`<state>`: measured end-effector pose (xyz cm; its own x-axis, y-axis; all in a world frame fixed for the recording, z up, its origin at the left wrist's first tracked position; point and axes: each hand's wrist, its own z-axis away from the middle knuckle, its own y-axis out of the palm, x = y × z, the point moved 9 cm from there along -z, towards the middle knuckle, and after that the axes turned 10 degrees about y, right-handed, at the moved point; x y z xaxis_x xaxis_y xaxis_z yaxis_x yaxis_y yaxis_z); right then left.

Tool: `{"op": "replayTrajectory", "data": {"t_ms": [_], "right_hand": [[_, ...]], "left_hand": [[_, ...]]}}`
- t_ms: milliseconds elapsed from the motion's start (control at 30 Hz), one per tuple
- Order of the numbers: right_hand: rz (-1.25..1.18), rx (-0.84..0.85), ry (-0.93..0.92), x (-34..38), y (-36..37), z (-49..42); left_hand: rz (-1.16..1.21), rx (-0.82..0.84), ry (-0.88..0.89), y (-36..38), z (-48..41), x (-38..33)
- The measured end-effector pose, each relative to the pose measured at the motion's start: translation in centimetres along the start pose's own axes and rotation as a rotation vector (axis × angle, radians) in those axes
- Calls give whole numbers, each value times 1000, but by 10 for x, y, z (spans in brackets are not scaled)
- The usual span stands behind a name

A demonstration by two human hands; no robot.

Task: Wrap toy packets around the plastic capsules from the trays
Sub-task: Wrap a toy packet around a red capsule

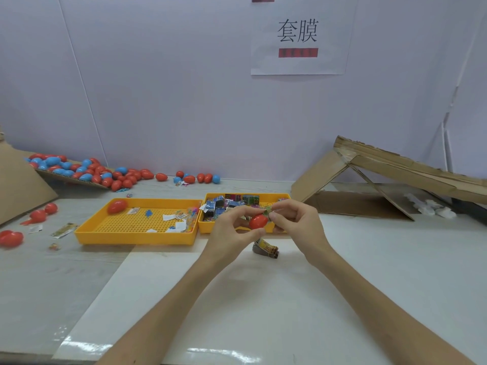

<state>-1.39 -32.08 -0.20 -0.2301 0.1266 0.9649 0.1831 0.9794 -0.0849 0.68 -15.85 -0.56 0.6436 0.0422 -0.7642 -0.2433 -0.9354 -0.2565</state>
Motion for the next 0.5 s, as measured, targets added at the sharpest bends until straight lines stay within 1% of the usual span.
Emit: {"op": "replayTrajectory", "data": {"t_ms": [200, 333, 400, 500], "right_hand": [[-33, -87, -91, 9, -5, 4], [-18, -157, -98, 13, -12, 5], [20, -141, -102, 14, -12, 5], [131, -67, -138, 16, 2, 9]], "left_hand": [[3, -16, 9, 0, 0, -2], [-6, -23, -5, -2, -1, 0], [-18, -31, -1, -2, -1, -1], [-36, -52, 18, -4, 0, -2]]}}
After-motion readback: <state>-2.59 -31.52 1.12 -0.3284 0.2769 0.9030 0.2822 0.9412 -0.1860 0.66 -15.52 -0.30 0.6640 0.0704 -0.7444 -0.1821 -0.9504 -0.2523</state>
